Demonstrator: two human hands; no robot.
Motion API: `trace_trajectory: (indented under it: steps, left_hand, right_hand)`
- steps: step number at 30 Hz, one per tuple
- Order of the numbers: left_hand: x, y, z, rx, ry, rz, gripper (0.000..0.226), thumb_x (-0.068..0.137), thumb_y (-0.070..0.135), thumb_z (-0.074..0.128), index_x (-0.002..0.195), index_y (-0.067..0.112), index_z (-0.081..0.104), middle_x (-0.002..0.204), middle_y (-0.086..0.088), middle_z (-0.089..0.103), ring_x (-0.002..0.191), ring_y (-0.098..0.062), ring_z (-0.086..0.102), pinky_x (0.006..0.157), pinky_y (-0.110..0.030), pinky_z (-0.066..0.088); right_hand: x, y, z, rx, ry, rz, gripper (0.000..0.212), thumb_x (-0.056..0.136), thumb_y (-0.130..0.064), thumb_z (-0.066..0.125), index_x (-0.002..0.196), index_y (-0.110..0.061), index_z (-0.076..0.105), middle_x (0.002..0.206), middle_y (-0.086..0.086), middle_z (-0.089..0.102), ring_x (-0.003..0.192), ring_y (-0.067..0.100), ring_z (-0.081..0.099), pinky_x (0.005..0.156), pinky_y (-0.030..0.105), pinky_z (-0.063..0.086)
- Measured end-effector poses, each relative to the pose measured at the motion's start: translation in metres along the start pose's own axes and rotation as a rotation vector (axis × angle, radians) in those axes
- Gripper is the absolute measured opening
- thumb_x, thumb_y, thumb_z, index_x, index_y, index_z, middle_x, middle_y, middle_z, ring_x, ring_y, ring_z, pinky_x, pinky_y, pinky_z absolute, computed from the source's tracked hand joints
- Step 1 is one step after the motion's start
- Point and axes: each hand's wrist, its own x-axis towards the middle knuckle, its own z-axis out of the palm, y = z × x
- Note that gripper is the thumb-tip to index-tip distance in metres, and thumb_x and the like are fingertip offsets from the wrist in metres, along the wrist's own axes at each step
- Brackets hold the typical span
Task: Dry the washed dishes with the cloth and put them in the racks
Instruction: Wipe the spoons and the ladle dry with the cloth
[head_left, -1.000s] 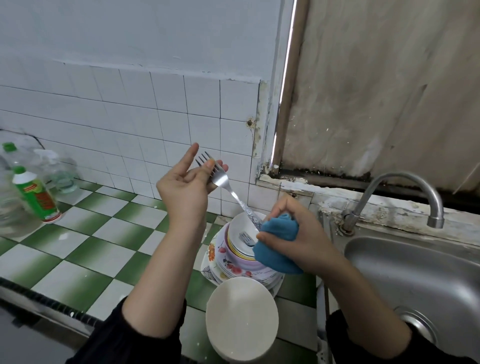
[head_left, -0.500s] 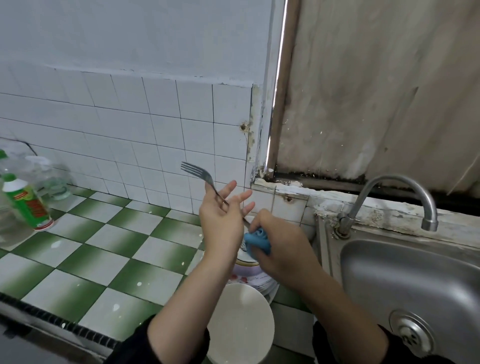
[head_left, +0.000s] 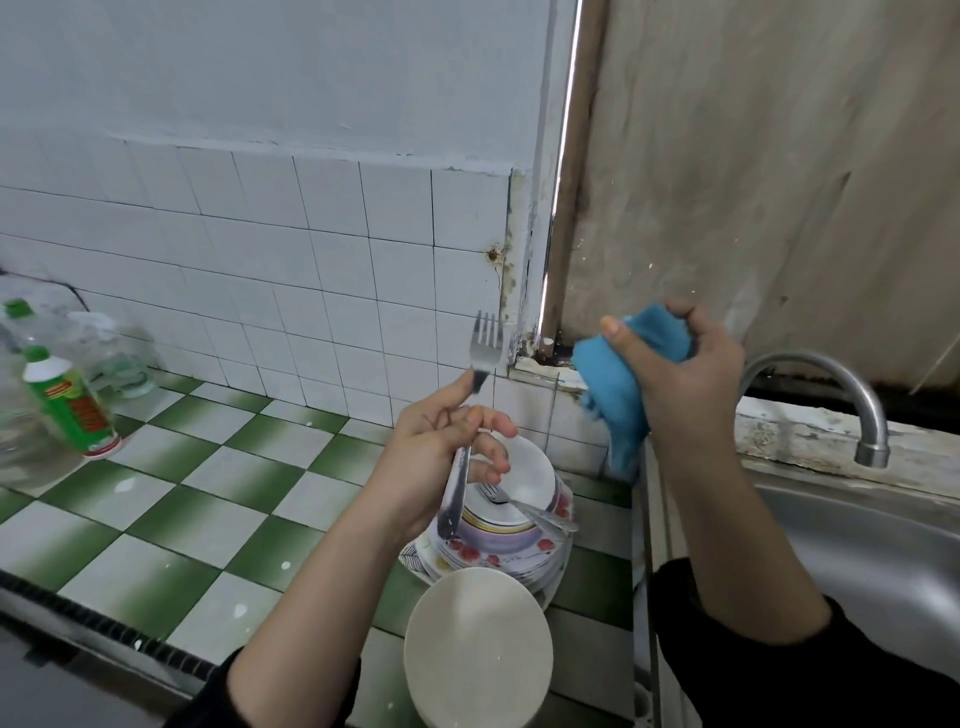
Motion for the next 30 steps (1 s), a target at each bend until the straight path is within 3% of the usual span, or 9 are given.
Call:
trace_trajectory:
  steps: [3, 7, 9, 14, 17, 19, 21, 25, 30]
  left_hand:
    - [0.0, -0.003, 0.002, 0.066, -0.011, -0.006, 0.048, 0.099, -0.008, 0.034, 0.141, 0.014, 0.044, 0.067, -0.008, 0.062, 0.039, -0.016, 0.046, 0.04, -0.02, 0.032]
    - [-0.001, -0.003, 0.012, 0.119, -0.057, 0.002, 0.042, 0.099, -0.009, 0.031, 0.117, 0.017, 0.058, 0.057, -0.003, 0.048, 0.037, -0.009, 0.026, 0.039, -0.013, 0.022]
    - [-0.003, -0.003, 0.009, 0.132, -0.072, -0.019, 0.047, 0.096, -0.014, 0.028, 0.113, 0.016, 0.059, 0.053, 0.001, 0.04, 0.036, -0.006, 0.022, 0.039, -0.01, 0.019]
    - [-0.016, -0.008, 0.001, 0.134, -0.17, -0.104, 0.058, 0.096, -0.014, 0.03, 0.136, 0.023, 0.049, 0.052, 0.001, 0.035, 0.04, -0.005, 0.021, 0.04, -0.009, 0.02]
    - [-0.016, -0.008, -0.002, 0.112, -0.181, -0.069, 0.064, 0.093, -0.018, 0.026, 0.105, 0.03, 0.067, 0.051, 0.003, 0.036, 0.041, -0.004, 0.019, 0.044, -0.009, 0.015]
    - [-0.017, -0.004, -0.005, 0.081, -0.212, -0.056, 0.054, 0.09, -0.016, 0.03, 0.087, 0.024, 0.066, 0.051, 0.004, 0.036, 0.04, -0.003, 0.018, 0.044, -0.008, 0.016]
    - [-0.019, -0.002, -0.008, 0.058, -0.242, -0.061, 0.037, 0.083, -0.008, 0.041, 0.104, 0.014, 0.061, 0.051, 0.003, 0.035, 0.04, -0.003, 0.018, 0.044, -0.007, 0.018]
    - [-0.022, -0.002, -0.01, 0.066, -0.261, -0.084, 0.049, 0.08, 0.001, 0.048, 0.122, 0.025, 0.059, 0.052, 0.002, 0.035, 0.04, -0.004, 0.021, 0.042, -0.007, 0.021]
    - [-0.027, -0.008, -0.007, 0.125, -0.275, -0.015, 0.049, 0.082, 0.0, 0.043, 0.126, 0.019, 0.054, 0.052, 0.003, 0.035, 0.039, -0.007, 0.022, 0.041, -0.01, 0.023]
  right_hand:
    - [0.001, -0.009, 0.017, -0.09, 0.051, -0.167, 0.028, 0.08, -0.021, 0.08, 0.085, -0.032, 0.056, 0.088, -0.012, 0.063, 0.083, 0.01, 0.064, 0.074, 0.032, 0.058]
    - [-0.019, 0.005, 0.044, -0.295, -0.355, -0.338, 0.023, 0.091, -0.022, 0.068, 0.113, -0.024, 0.064, 0.105, -0.027, 0.059, 0.1, -0.005, 0.058, 0.09, 0.021, 0.049]
    - [-0.02, 0.013, 0.052, -0.287, -0.368, -0.272, 0.025, 0.093, -0.024, 0.065, 0.118, -0.02, 0.064, 0.105, -0.024, 0.06, 0.1, -0.004, 0.058, 0.091, 0.015, 0.047]
    - [-0.001, 0.012, 0.052, -0.185, -0.148, -0.01, 0.015, 0.091, -0.029, 0.068, 0.105, -0.025, 0.063, 0.095, -0.017, 0.063, 0.086, -0.003, 0.06, 0.082, 0.022, 0.05]
    - [-0.025, 0.007, 0.053, -0.194, -0.259, -0.222, 0.021, 0.089, -0.029, 0.068, 0.109, -0.021, 0.065, 0.102, -0.009, 0.067, 0.097, 0.004, 0.063, 0.088, 0.02, 0.051]
    - [-0.04, 0.01, 0.056, -0.253, -0.347, -0.401, 0.026, 0.088, -0.029, 0.066, 0.111, -0.016, 0.067, 0.115, -0.004, 0.067, 0.115, 0.009, 0.061, 0.1, 0.025, 0.048]
    - [-0.033, 0.011, 0.058, -0.226, -0.325, -0.352, 0.02, 0.088, -0.03, 0.067, 0.106, -0.021, 0.068, 0.115, -0.004, 0.068, 0.114, 0.01, 0.062, 0.1, 0.032, 0.05]
    - [-0.005, 0.007, 0.057, -0.151, -0.238, 0.021, 0.009, 0.089, -0.029, 0.07, 0.096, -0.028, 0.065, 0.09, -0.015, 0.067, 0.085, 0.002, 0.063, 0.081, 0.032, 0.054]
    - [-0.034, 0.008, 0.053, -0.024, -0.298, -0.062, 0.015, 0.084, -0.028, 0.071, 0.098, -0.027, 0.065, 0.097, -0.003, 0.071, 0.095, 0.013, 0.067, 0.082, 0.031, 0.056]
